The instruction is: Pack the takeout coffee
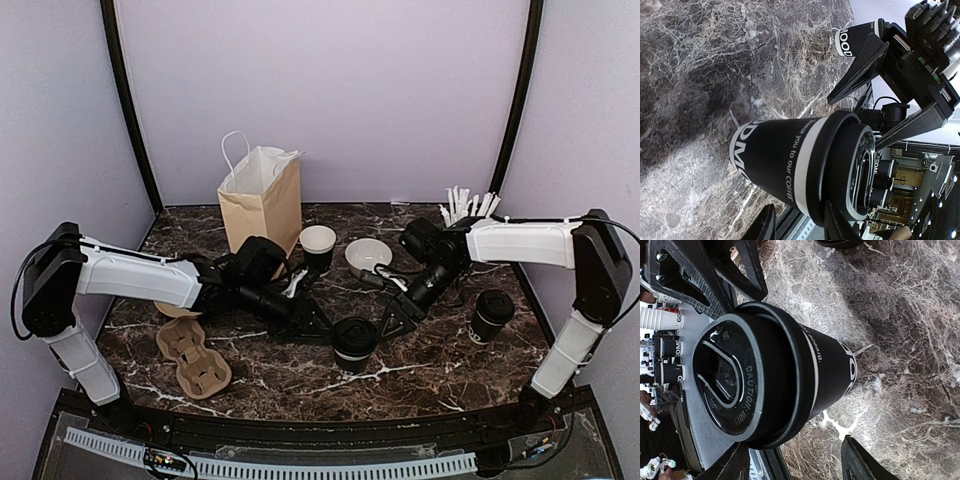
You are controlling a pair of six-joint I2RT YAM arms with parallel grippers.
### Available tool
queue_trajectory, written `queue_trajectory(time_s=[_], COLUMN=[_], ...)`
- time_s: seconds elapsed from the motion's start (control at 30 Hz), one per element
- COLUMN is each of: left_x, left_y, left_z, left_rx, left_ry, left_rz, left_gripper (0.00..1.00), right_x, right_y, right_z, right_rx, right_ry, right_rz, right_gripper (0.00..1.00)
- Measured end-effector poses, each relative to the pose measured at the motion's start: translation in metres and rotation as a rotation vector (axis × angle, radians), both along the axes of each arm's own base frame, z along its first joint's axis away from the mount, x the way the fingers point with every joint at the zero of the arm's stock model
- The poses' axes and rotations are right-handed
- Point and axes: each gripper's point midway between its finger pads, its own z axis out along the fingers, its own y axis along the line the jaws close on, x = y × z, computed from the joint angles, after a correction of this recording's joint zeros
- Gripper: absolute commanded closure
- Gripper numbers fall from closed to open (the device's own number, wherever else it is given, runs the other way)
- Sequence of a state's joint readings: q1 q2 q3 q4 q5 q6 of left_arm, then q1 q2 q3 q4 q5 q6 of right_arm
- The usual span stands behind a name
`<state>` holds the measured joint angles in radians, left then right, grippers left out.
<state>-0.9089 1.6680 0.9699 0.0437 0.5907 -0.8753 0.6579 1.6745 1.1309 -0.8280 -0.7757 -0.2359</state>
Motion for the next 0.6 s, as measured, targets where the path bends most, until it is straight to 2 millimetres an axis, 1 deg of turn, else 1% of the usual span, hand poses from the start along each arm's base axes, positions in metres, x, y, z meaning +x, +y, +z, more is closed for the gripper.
queue_trajectory(time_s=[0.33,0.6], left_x=[-0.002,-0.001], left_y=[0.003,0.001], left_z=[-0.008,-0.012], left_rx=[0.048,0.067], left_ry=[-0.05,-0.085], left_rz=[-0.017,-0.034], left_gripper=[0.75,0.78], right_x=[0.001,0.001], right_y=[0.0,0.0], right_z=[-0.009,-0.011], right_rx=[-0.016,-0.044], right_ry=[0.046,0.096], right_rz=[-0.017,-0.031], right_gripper=[0.4,0.45])
